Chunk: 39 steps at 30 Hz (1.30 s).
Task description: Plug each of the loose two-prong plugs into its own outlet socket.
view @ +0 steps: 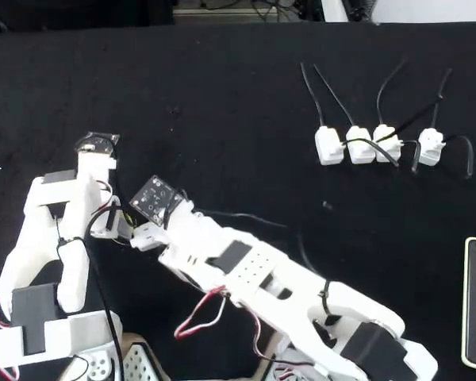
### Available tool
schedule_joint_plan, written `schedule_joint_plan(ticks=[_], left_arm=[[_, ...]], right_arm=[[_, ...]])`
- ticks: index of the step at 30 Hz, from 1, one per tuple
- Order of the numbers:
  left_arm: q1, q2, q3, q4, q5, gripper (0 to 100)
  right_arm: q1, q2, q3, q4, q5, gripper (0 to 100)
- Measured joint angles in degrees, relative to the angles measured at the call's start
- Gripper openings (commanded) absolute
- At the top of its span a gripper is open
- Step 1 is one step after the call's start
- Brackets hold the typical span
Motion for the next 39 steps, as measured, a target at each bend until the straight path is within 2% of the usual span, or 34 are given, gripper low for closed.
schedule_joint_plan(ticks=[5,14,19,25,31,35,39], left_arm=[[0.88,0.0,0.26,0.18,0.0,26],[1.49,0.0,0.26,0.53,0.0,26],[1.58,-1.49,0.26,0.79,3.78,26],[1.49,-12.22,0.35,2.2,8.18,26],[-1.14,-23.38,0.44,7.03,8.88,26],[-4.22,-25.23,0.97,9.49,6.77,26],[-9.41,-25.67,6.33,8.18,5.54,26]], right_arm=[[2.11,0.0,-4.75,9.32,0.0,1.0],[3.78,-0.18,-7.38,15.47,0.35,1.0],[3.87,-5.45,-7.65,20.22,0.35,1.0],[3.87,-8.26,-7.65,20.48,0.26,1.0],[3.87,-8.26,-7.65,20.48,0.35,1.0],[3.87,-8.26,-7.65,20.48,0.35,1.0],[3.87,-7.47,-8.0,21.19,-0.44,1.0]])
